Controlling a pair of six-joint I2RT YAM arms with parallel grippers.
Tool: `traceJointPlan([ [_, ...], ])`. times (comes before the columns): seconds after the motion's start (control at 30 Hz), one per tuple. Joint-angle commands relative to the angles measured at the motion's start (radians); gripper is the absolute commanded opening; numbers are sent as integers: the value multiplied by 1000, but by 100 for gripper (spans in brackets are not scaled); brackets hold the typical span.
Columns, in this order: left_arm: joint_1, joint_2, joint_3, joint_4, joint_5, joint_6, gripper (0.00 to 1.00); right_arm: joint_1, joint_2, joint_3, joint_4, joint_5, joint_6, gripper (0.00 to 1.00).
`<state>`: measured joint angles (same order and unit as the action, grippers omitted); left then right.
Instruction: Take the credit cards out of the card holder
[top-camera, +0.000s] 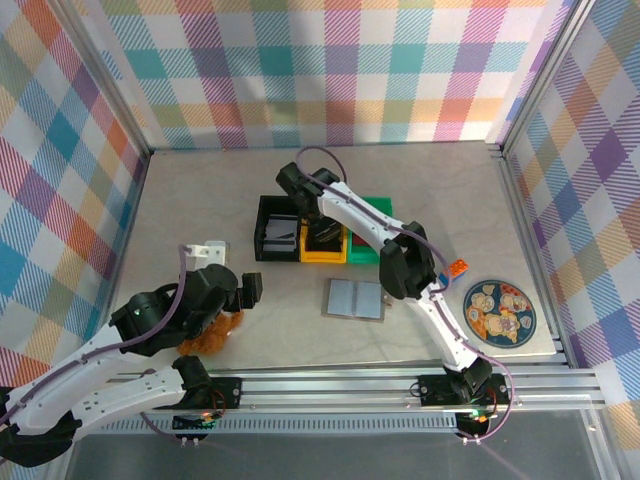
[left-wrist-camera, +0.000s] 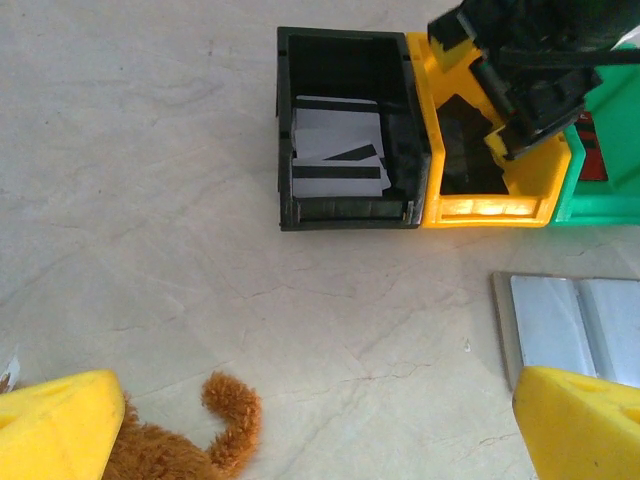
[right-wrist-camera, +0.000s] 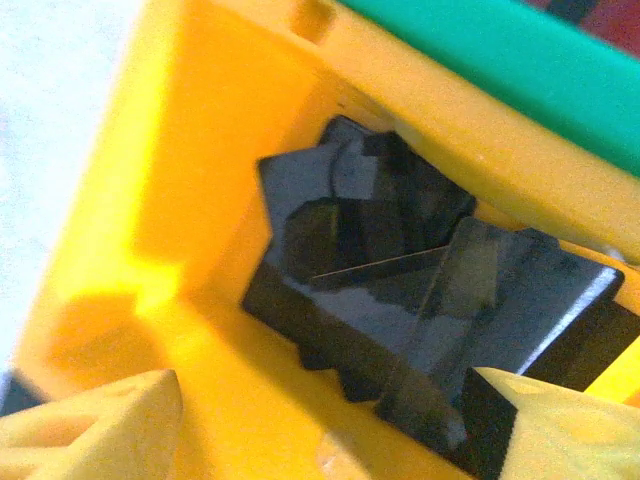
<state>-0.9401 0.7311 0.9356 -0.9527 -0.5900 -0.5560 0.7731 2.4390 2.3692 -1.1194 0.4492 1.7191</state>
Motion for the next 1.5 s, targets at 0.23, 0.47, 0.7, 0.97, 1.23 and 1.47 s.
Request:
traceJointPlan([
  [0.23, 49, -34, -53, 200, -191, 124, 100, 74, -399, -154, 160, 304, -723, 99],
  [0.47, 206, 9, -99, 353, -70, 269, 100, 56, -921, -837, 681, 335, -1177, 99],
  [0.7, 497, 122, -128, 448, 72, 297, 100, -156, -1220, -1287, 718, 268, -1444, 99],
  [0.97, 654, 171, -256, 660, 119, 283, 100, -384, -1414, -1660, 995, 198, -1528, 99],
  [1.23, 756, 178, -329, 801, 170, 283, 100, -584, -1451, -1762, 1105, 11, -1492, 99],
  [1.47, 821, 273, -343, 879, 239, 321, 100, -638, -1304, -1797, 1265, 5, -1515, 99],
])
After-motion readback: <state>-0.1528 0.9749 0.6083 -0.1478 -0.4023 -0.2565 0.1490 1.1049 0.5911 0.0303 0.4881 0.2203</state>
